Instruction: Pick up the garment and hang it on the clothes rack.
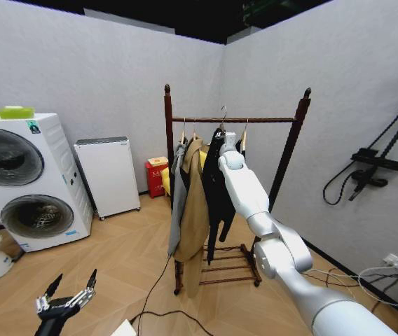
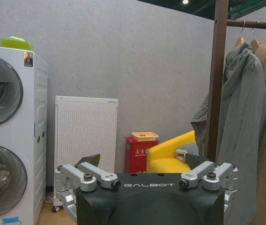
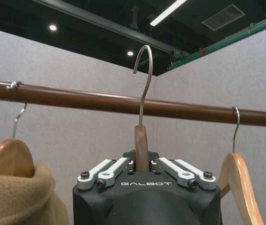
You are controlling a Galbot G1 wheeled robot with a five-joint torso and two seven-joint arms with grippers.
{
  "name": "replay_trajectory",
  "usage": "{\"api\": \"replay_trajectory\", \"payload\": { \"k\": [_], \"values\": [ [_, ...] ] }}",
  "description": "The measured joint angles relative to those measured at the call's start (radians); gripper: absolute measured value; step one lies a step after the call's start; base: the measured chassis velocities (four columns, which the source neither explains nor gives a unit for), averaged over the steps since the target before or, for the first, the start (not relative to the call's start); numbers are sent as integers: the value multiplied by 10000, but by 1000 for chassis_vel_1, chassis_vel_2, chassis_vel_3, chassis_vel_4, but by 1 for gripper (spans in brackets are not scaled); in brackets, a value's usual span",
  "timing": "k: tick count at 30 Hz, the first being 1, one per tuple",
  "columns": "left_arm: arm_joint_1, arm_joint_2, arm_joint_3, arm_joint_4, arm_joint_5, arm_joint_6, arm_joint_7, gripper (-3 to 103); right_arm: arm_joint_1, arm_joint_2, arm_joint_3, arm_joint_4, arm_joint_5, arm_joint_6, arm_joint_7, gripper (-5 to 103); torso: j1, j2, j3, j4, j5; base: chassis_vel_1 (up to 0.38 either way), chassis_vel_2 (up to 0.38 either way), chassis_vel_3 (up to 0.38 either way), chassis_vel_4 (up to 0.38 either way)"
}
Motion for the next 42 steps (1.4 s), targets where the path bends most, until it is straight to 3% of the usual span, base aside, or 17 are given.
{"api": "replay_trajectory", "payload": {
  "k": [13, 28, 42],
  "values": [
    [0, 0, 0, 0, 0, 0, 0, 100, 1087, 410, 776, -2324, -660, 457, -55, 9, -1, 0, -1, 2, -4, 0, 0, 0, 0],
    [1, 0, 0, 0, 0, 0, 0, 100, 1401, 429, 820, -3216, -710, 469, -268, 9, -4, 4, -5, 1, -4, 0, 0, 0, 0],
    [0, 0, 0, 0, 0, 0, 0, 100, 1801, 368, 877, -3819, -544, 25, -533, 9, -3, 2, -1, 1, -3, 0, 0, 0, 0]
  ]
}}
